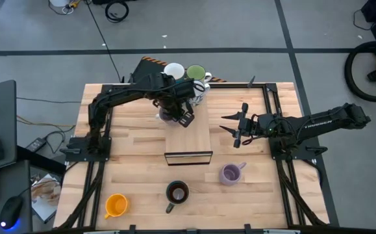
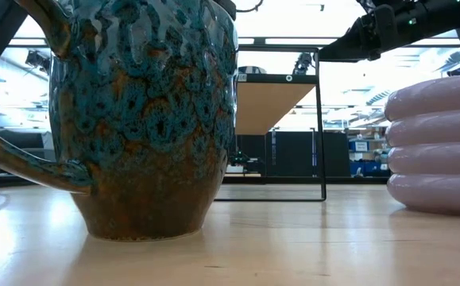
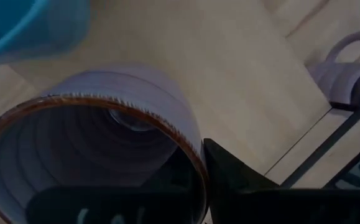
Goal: Place coffee mugs
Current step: Put the left purple mug on the shelf
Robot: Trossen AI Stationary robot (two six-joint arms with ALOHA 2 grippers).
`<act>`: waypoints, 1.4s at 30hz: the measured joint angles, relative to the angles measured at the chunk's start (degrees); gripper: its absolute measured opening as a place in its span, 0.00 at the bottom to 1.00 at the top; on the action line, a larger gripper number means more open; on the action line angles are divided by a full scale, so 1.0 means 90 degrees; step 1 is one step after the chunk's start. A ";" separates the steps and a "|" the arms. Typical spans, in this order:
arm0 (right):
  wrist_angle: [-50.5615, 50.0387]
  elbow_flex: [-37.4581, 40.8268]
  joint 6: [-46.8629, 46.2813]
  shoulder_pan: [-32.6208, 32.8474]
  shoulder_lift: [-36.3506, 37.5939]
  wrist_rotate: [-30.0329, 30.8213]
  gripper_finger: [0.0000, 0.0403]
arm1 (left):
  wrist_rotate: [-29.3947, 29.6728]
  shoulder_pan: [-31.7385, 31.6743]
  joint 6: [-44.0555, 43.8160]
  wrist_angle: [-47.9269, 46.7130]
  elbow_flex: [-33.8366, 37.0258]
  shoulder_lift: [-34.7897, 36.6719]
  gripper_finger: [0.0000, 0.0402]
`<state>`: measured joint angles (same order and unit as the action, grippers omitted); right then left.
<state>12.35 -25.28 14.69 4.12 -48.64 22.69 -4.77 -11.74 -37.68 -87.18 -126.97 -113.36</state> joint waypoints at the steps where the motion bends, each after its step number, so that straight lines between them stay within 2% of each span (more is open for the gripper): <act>1: 0.0006 0.0000 0.0005 0.0000 0.0000 -0.0005 0.45 | -0.0012 -0.0010 0.0055 -0.0017 0.0004 -0.0019 0.06; 15: 0.0016 0.0000 0.0004 0.0000 0.0000 -0.0033 0.45 | -0.0024 -0.0078 0.0462 0.0159 0.0001 -0.0186 0.08; 25: 0.0004 0.0000 0.0003 0.0000 0.0000 -0.0035 0.45 | 0.0247 -0.0057 0.0774 0.0586 0.0002 -0.0207 0.27; 30: -0.0005 0.0000 0.0002 0.0000 0.0000 -0.0035 0.45 | 0.0268 -0.0031 0.0991 0.0588 0.0002 -0.0207 0.31; 34: -0.0056 0.0000 -0.0018 0.0000 0.0000 -0.0035 0.45 | 0.0349 0.0054 0.1512 0.0544 0.0002 -0.0204 0.31; 42: -0.0054 0.0000 -0.0067 0.0000 0.0000 -0.0035 0.45 | 0.1144 0.0479 0.3185 0.0223 0.0007 -0.0204 0.31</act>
<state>11.86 -25.28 14.08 4.12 -48.64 22.37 5.53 -7.43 -9.02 -85.17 -126.91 -115.20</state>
